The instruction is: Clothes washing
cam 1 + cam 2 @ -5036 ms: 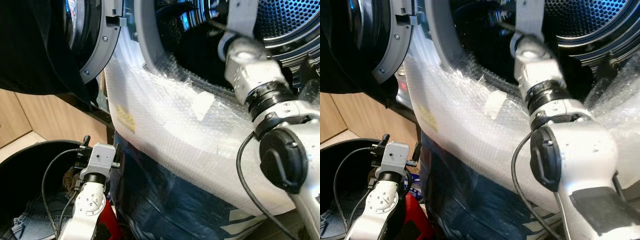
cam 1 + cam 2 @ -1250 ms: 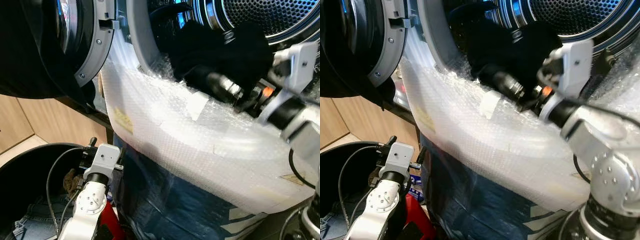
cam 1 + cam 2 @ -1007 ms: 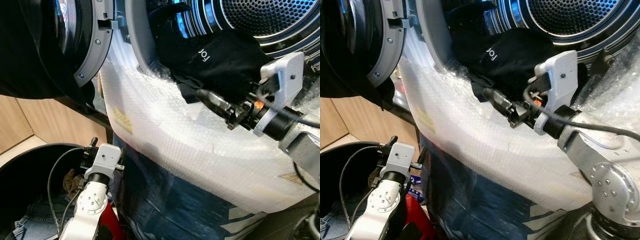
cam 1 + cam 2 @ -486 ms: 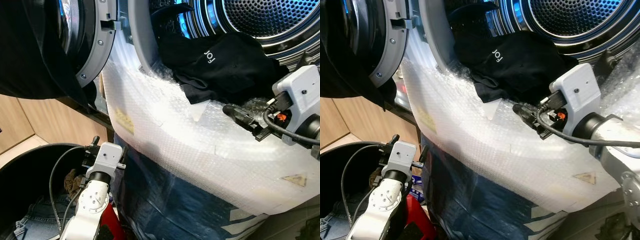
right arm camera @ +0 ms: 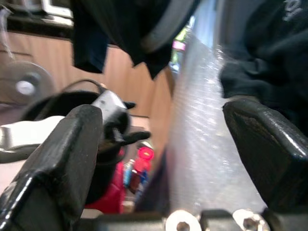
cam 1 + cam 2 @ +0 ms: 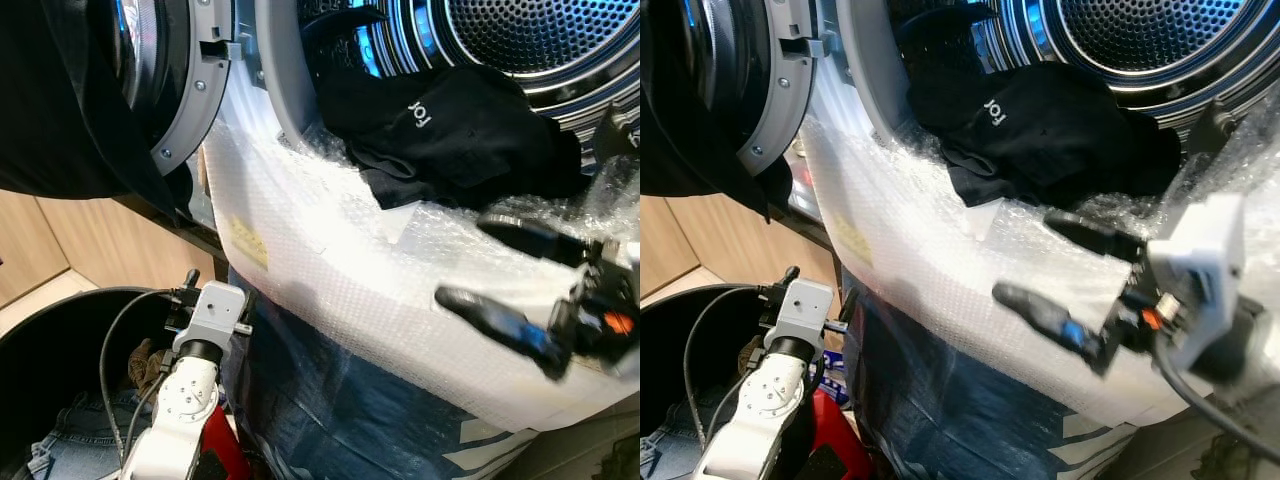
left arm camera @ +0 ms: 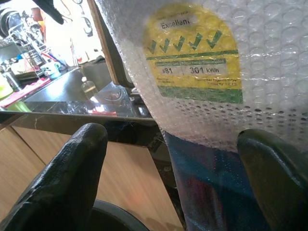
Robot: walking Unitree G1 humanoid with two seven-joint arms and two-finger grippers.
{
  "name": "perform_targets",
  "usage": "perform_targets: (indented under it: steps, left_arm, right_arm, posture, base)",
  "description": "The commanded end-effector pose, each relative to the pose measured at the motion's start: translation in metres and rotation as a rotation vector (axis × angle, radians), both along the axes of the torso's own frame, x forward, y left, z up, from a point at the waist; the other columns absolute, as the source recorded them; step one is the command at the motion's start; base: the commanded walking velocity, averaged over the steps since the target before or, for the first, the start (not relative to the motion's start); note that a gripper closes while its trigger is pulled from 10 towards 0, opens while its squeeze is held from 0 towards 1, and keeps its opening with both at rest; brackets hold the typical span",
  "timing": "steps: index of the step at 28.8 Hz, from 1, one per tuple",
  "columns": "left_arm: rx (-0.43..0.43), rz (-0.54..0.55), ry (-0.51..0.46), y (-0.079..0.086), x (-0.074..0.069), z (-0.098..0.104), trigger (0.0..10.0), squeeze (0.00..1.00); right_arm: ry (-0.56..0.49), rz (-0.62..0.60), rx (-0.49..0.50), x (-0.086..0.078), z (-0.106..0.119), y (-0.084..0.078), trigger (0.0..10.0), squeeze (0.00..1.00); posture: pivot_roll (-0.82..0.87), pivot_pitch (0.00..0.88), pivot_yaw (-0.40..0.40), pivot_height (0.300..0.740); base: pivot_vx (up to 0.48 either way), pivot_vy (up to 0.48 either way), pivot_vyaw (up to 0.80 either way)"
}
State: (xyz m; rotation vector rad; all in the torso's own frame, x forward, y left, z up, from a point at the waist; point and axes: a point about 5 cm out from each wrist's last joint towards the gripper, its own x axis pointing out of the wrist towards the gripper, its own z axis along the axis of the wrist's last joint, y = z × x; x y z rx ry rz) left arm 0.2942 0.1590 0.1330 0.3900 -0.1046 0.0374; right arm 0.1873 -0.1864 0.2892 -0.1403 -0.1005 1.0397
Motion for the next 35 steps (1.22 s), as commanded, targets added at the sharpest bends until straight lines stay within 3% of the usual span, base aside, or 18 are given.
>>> perform_targets:
  steps: [1, 4, 6, 9, 12, 14, 17, 20, 26, 35]
  left_arm:
    - [-0.004, -0.023, 0.001, -0.003, 0.002, 0.000, 10.0, 0.00]
    - [-0.005, -0.029, 0.005, -0.005, 0.004, -0.001, 10.0, 0.00]
    - [-0.008, -0.032, 0.003, -0.007, 0.004, 0.000, 10.0, 0.00]
    - [-0.008, -0.031, 0.001, -0.007, 0.004, 0.000, 10.0, 0.00]
    - [-0.007, -0.023, 0.001, -0.006, 0.004, -0.001, 10.0, 0.00]
    - [-0.010, -0.017, 0.002, -0.005, 0.004, -0.002, 10.0, 0.00]
    - [-0.012, -0.019, 0.000, -0.005, 0.004, -0.002, 10.0, 0.00]
    - [-0.012, -0.019, 0.003, -0.006, 0.003, -0.003, 10.0, 0.00]
    - [-0.024, -0.011, -0.005, -0.007, 0.002, -0.002, 10.0, 0.00]
    - [-0.019, -0.009, 0.004, -0.007, 0.003, -0.004, 10.0, 0.00]
  right_arm:
    - [-0.024, 0.123, 0.030, -0.011, 0.003, 0.014, 10.0, 0.00]
    - [-0.018, 0.194, 0.114, -0.007, 0.002, 0.036, 10.0, 0.00]
    - [0.020, 0.116, 0.204, 0.020, 0.005, 0.054, 10.0, 0.00]
    - [0.029, 0.120, 0.218, 0.025, 0.006, 0.058, 10.0, 0.00]
    - [0.085, 0.223, 0.305, 0.021, 0.004, 0.071, 10.0, 0.00]
    - [0.119, 0.241, 0.304, 0.021, 0.000, 0.080, 10.0, 0.00]
    - [0.152, 0.144, 0.235, 0.038, -0.009, 0.097, 10.0, 0.00]
    - [0.153, 0.099, 0.236, 0.051, -0.010, 0.107, 10.0, 0.00]
    - [0.103, 0.007, 0.276, 0.082, 0.014, 0.123, 10.0, 0.00]
    - [-0.012, -0.094, 0.226, 0.102, 0.041, 0.122, 10.0, 0.00]
  posture:
    - [0.00, 0.071, -0.102, 0.740]
    - [0.01, 0.066, -0.102, 0.740]
    - [0.02, 0.062, -0.109, 0.740]
    - [0.03, 0.062, -0.111, 0.740]
    - [0.04, 0.060, -0.115, 0.740]
    - [0.04, 0.061, -0.115, 0.740]
    - [0.03, 0.059, -0.118, 0.740]
    - [0.04, 0.058, -0.120, 0.740]
    - [0.05, 0.056, -0.124, 0.740]
    - [0.05, 0.054, -0.128, 0.740]
  base:
    - [0.000, 0.000, 0.00]
    - [0.000, 0.000, 0.00]
    - [0.000, 0.000, 0.00]
    - [0.000, 0.000, 0.00]
    - [0.000, 0.000, 0.00]
    - [0.000, 0.000, 0.00]
    - [0.000, 0.000, 0.00]
    - [0.000, 0.000, 0.00]
    - [0.000, 0.000, 0.00]
    - [0.000, 0.000, 0.00]
